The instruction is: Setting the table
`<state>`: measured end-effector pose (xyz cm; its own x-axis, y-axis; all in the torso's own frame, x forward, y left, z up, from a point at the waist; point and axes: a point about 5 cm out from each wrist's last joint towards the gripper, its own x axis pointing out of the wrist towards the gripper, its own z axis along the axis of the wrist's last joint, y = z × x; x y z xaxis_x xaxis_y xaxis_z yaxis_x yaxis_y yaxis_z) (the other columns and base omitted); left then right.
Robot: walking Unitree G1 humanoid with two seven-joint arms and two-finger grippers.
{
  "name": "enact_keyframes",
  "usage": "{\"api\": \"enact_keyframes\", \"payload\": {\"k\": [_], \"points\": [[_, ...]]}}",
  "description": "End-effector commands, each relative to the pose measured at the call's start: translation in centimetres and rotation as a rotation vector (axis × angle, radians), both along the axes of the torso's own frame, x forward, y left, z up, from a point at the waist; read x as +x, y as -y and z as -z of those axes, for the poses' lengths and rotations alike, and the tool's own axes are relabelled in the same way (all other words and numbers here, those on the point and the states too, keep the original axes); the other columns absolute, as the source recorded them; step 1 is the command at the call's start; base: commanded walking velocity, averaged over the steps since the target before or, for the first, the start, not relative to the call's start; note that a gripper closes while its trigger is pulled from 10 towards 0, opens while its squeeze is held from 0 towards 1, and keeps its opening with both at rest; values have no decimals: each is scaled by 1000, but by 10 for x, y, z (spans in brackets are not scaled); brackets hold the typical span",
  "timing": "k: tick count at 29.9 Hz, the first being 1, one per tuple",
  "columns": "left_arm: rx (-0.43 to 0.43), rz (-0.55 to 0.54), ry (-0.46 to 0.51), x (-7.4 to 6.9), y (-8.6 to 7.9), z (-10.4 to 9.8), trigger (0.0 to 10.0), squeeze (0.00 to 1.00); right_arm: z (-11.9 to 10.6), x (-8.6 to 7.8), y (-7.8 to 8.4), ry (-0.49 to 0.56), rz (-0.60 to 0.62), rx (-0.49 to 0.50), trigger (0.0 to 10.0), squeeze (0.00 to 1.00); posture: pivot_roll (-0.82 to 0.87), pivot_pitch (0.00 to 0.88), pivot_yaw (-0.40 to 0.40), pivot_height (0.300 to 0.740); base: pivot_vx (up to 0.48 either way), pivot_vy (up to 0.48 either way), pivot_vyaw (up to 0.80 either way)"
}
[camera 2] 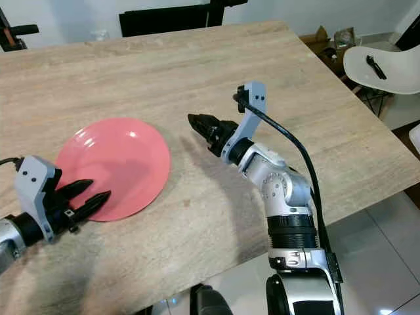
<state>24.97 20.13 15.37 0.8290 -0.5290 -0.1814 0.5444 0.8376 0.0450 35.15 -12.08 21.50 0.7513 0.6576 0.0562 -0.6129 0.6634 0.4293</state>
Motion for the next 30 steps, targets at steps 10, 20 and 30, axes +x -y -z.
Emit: {"api": "enact_keyframes", "payload": {"k": [10,20,30], "points": [[14,-28,-107,-8,-4,23,10000,0,47,-12,-23,-169,-109,12,10000,0,-65,193,-16,740,0,0,0],[-254,-20,97,6,5,-38,10000,0,27,-5,-16,-104,-76,67,10000,0,-63,190,-25,740,0,0,0],[40,185,112,-9,-6,-58,10000,0,28,-3,-16,-99,-61,69,10000,0,-50,185,-6,740,0,0,0]]}}
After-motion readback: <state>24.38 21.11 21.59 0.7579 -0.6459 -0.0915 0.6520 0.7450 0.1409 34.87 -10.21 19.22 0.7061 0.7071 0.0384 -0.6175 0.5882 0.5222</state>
